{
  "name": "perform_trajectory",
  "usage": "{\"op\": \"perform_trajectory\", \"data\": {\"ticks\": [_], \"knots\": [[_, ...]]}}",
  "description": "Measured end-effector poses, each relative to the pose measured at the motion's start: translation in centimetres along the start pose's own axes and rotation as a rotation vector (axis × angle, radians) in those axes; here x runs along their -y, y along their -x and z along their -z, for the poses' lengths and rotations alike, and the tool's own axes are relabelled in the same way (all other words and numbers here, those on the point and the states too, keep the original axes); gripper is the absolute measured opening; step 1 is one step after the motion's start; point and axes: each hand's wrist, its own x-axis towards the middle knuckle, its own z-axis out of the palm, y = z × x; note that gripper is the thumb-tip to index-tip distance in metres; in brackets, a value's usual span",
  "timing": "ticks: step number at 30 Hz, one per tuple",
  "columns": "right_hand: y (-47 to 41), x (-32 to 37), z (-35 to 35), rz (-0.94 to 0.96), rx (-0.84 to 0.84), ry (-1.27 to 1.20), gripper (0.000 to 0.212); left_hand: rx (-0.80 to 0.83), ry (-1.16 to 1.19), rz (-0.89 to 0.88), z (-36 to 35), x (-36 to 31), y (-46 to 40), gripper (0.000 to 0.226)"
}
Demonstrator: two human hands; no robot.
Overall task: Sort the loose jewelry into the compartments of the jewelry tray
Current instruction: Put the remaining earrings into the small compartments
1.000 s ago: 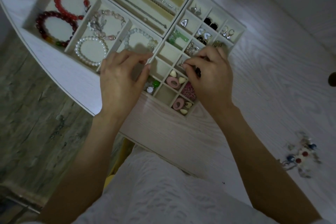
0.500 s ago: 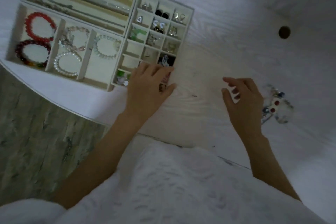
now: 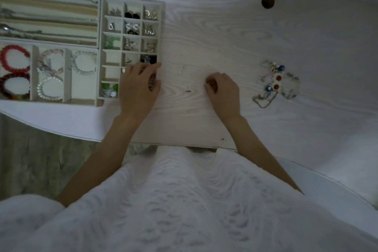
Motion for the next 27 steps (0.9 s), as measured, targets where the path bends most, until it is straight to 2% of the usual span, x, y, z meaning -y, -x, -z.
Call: {"op": "perform_trajectory", "data": {"ticks": [4, 8, 10, 14, 16, 19, 21, 24, 27], "knots": [[-0.2, -0.5, 0.8, 0.065, 0.018, 0.068, 0.022, 0.002, 0.011, 0.018, -0.3, 0.0, 0.0, 0.039], [-0.6, -0.7, 1.0, 0.137, 0.081, 0.068, 0.012, -0.031, 0.016, 0.006, -0.4, 0.1, 0.2, 0.039], [-1.0, -0.6, 1.0, 0.2, 0.123, 0.15, 0.009, -0.036, 0.024, 0.011, -0.4, 0.1, 0.2, 0.039], [-1.6, -0.3, 1.1, 0.367, 0.094, 0.321, 0.008, -0.071, 0.035, -0.008, -0.7, 0.4, 0.5, 0.036], [-2.2, -0.1, 1.4, 0.39, 0.084, 0.341, 0.009, -0.088, 0.058, -0.032, -0.7, 0.6, 0.5, 0.033], [-3.2, 1.0, 1.9, 0.256, 0.081, 0.216, 0.011, -0.157, 0.11, 0.041, 0.7, 1.7, 0.5, 0.033], [-4.2, 2.4, 2.4, 0.179, 0.083, 0.017, 0.013, -0.216, 0.134, 0.163, 2.1, 3.2, 0.7, 0.033], [-6.8, 6.5, 2.4, 0.244, 0.104, -0.152, 0.01, -0.28, 0.141, 0.355, 4.0, 6.3, 1.1, 0.029], [-9.6, 10.7, 1.6, 0.347, 0.137, -0.154, 0.009, -0.272, 0.127, 0.398, 4.8, 7.9, 0.9, 0.024]]}}
